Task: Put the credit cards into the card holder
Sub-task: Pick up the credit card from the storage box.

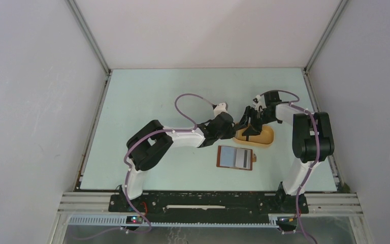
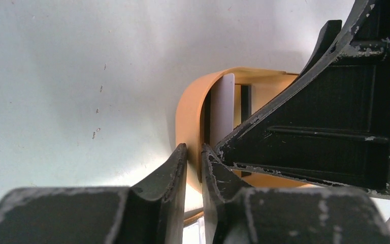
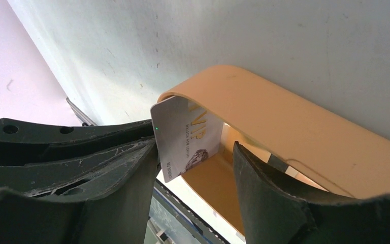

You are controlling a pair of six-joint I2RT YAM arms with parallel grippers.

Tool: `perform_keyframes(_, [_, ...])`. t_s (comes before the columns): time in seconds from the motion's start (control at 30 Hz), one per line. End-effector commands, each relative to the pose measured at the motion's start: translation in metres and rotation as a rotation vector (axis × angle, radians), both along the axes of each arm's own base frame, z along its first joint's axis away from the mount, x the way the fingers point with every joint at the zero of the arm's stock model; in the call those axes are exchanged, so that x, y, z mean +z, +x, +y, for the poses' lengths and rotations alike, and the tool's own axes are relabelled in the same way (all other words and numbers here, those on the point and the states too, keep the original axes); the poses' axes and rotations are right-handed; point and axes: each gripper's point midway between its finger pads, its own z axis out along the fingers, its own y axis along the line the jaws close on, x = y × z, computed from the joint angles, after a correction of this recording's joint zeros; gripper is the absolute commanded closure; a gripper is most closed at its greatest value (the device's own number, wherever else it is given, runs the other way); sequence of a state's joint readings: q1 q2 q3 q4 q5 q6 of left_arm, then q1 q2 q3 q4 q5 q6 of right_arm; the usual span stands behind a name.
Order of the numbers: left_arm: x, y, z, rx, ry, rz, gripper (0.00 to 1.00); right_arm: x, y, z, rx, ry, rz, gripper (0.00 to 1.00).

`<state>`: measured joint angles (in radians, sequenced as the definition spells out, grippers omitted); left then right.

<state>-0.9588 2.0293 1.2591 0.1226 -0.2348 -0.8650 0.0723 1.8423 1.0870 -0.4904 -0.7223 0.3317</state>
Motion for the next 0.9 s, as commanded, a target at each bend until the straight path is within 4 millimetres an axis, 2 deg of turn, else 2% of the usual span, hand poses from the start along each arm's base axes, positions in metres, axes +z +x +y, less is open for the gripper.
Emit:
perform_keyframes(0.0, [0.016, 0.003, -0.02, -0.051, -0.043, -0.019, 0.77, -0.009, 0.0, -0.005, -0.001, -0.039, 0.009, 0.37])
perform_keyframes(0.23, [0.017, 0.002, -0.021, -0.064, -0.046, -0.02, 0.66, -0.008, 0.002, -0.013, -0.018, -0.044, 0.008, 0.48])
perform_keyframes(0.47, [0.021, 0.004, -0.018, -0.057, -0.043, -0.027, 0.65, -0.009, 0.0, -0.021, -0.019, -0.08, 0.001, 0.56])
perform_keyframes(0.87, [0.025, 0.007, -0.018, -0.06, -0.048, -0.037, 0.64, -0.003, -0.003, -0.039, -0.032, -0.135, -0.025, 0.63])
